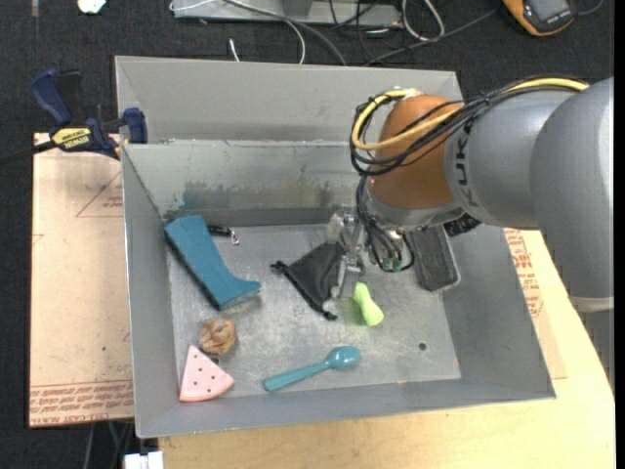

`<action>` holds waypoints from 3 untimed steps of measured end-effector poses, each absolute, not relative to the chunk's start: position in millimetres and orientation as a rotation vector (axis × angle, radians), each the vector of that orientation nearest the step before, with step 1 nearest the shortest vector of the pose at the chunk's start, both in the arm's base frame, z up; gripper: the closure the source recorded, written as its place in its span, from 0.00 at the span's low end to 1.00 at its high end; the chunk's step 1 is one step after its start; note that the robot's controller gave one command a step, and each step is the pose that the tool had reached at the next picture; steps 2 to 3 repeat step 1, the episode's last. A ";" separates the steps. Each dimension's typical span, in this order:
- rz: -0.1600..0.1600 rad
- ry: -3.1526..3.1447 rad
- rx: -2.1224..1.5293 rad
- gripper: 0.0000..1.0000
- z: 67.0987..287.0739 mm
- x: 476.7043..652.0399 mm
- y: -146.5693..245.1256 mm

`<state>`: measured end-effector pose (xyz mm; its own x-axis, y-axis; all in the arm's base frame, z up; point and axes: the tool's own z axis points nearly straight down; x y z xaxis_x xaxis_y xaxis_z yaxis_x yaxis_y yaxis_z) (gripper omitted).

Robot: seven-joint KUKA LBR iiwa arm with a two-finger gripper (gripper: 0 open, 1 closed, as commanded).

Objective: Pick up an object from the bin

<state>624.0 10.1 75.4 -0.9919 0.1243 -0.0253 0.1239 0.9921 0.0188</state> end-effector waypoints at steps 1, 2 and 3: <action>0.020 3.076 -0.452 1.00 79.7 639.4 3.2; 0.020 3.076 -0.452 1.00 79.7 639.4 3.2; 0.020 3.076 -0.452 1.00 79.7 639.4 3.2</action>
Offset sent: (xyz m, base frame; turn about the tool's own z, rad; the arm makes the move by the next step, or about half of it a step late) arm 0.0000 0.0000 0.0000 0.0000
